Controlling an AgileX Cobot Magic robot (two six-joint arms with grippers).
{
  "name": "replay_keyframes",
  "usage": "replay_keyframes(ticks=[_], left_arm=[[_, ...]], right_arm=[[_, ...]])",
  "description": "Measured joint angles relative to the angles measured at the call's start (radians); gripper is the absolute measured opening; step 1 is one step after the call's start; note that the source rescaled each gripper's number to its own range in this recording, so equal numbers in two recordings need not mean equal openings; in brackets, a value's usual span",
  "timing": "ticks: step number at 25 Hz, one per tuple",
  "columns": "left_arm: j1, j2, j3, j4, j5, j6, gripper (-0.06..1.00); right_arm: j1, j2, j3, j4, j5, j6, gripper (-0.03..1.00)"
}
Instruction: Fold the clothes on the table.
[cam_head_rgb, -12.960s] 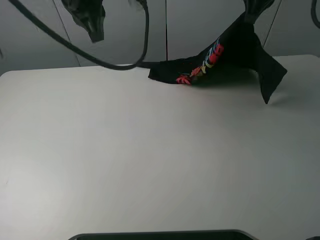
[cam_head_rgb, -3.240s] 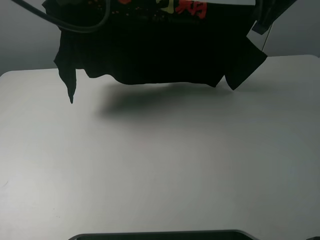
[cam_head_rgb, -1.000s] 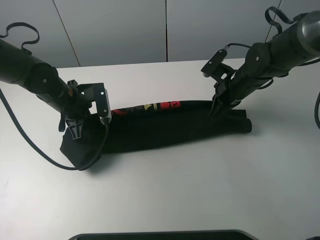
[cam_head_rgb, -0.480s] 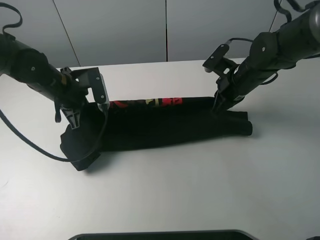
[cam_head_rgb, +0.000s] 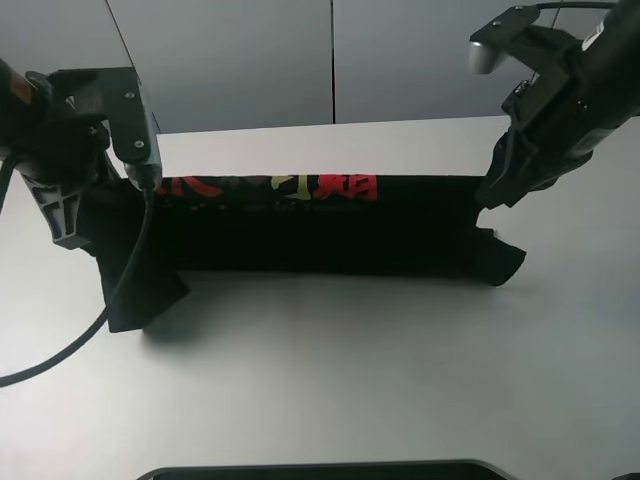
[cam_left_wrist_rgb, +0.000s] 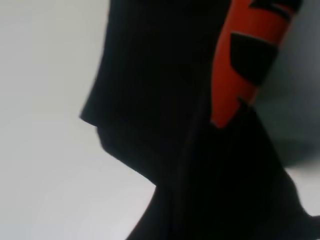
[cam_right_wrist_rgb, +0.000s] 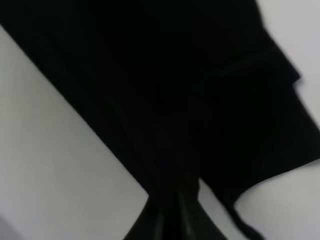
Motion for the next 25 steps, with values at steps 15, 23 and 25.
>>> replay_keyframes(ticks=[15,23,25], left_arm=[[-0.014,0.031,0.000,-0.033,0.063,0.075,0.01],[-0.014,0.270,0.000,0.029,-0.119,0.075,0.01],[-0.005,0.316,0.000,0.035,-0.182,0.075,0.01]], right_arm=[[0.000,0.088,0.097,0.127,-0.102,-0.063,0.00],[0.000,0.258,0.099,0.112,-0.314,-0.132,0.00],[0.000,0.271,0.099,0.103,-0.357,-0.134,0.00]])
